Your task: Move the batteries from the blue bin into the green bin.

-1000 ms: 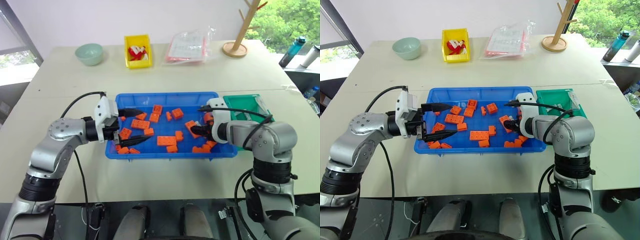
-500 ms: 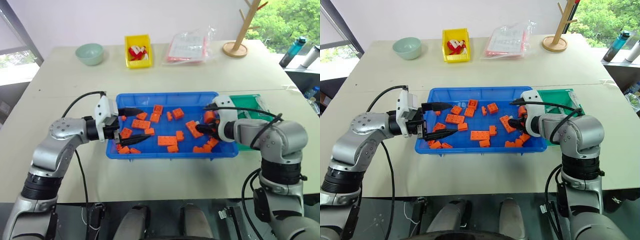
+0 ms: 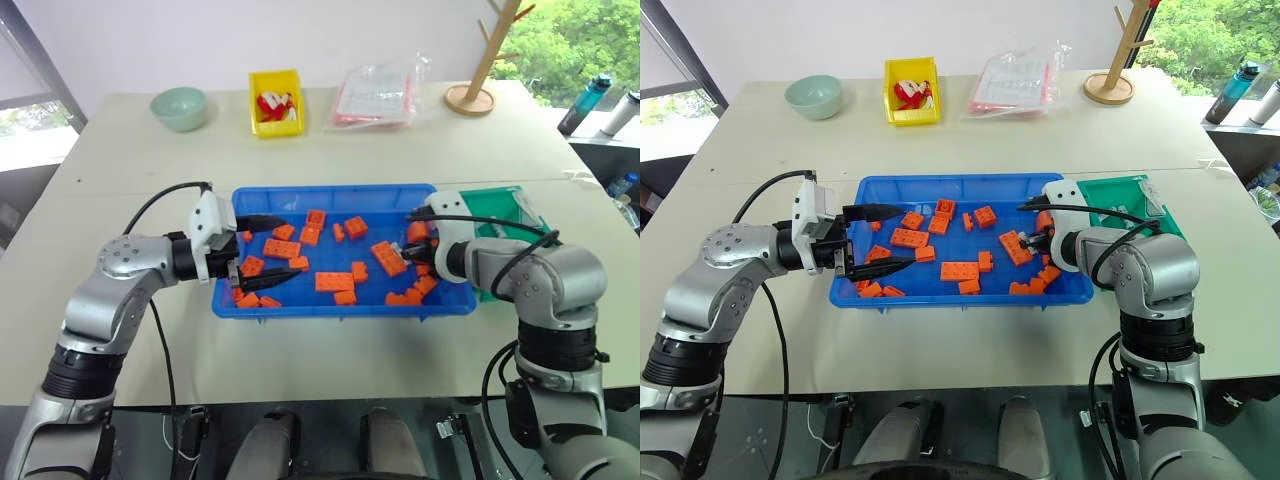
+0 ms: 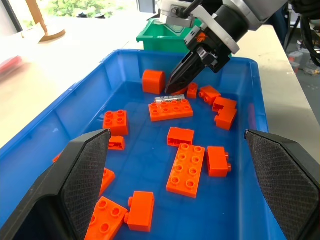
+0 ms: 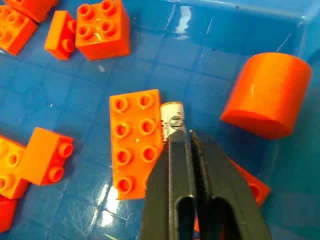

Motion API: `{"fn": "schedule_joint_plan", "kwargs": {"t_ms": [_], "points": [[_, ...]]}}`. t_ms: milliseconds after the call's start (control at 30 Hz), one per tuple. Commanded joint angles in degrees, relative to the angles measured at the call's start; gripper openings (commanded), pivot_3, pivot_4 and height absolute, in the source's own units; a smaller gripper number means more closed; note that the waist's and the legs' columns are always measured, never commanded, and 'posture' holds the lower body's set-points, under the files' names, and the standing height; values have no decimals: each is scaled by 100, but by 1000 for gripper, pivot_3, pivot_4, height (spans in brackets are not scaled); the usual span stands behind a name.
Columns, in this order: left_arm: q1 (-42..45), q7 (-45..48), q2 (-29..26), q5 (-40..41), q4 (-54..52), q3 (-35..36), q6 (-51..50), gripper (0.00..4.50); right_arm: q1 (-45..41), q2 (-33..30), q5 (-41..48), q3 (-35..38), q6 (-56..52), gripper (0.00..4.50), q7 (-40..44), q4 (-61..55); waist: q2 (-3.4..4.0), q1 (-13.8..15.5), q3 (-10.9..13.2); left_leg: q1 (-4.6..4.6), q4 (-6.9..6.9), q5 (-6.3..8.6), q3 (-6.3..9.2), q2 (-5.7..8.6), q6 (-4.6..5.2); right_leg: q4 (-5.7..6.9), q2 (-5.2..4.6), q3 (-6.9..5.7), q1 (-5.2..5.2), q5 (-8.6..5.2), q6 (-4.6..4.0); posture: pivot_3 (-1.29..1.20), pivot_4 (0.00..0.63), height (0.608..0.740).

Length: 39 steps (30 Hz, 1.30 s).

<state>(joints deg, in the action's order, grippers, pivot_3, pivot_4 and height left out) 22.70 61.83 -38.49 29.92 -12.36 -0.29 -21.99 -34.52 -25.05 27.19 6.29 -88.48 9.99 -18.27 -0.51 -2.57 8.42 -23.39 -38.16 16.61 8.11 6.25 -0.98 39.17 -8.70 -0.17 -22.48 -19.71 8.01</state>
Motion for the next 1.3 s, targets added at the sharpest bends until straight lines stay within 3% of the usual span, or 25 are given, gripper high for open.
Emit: {"fn": "schedule_joint_plan", "kwargs": {"t_ms": [33,200,367,1067,1300], "points": [[57,16,-87,2,-99,148,74,4500,75,120,-24,-24,-114,59,77,43,-2,0,-1,0,0,0,0,-1,0,0,0,0,0,0,0,0,150,719],[73,25,-81,2,-76,140,88,4500,19,114,-26,-2,-213,59,134,-38,-2,0,-1,1,0,0,0,-1,0,0,1,0,0,0,0,0,150,719],[73,16,-57,-3,-80,119,95,4500,27,110,-89,-131,-287,2293,176,-181,-2,0,-1,1,0,0,0,-1,0,0,0,0,0,0,0,0,150,719],[26,-28,-100,1,-148,165,73,4500,155,301,-423,-524,105,2293,312,301,-60,-8,-37,8,1,0,0,-6,-1,-1,5,0,3,0,0,0,150,719],[-88,3,-158,22,-195,195,76,4500,30,-54,-593,-1225,375,2293,454,237,-63,-15,-40,10,1,0,0,-7,0,-2,5,0,4,0,0,0,150,719]]}}
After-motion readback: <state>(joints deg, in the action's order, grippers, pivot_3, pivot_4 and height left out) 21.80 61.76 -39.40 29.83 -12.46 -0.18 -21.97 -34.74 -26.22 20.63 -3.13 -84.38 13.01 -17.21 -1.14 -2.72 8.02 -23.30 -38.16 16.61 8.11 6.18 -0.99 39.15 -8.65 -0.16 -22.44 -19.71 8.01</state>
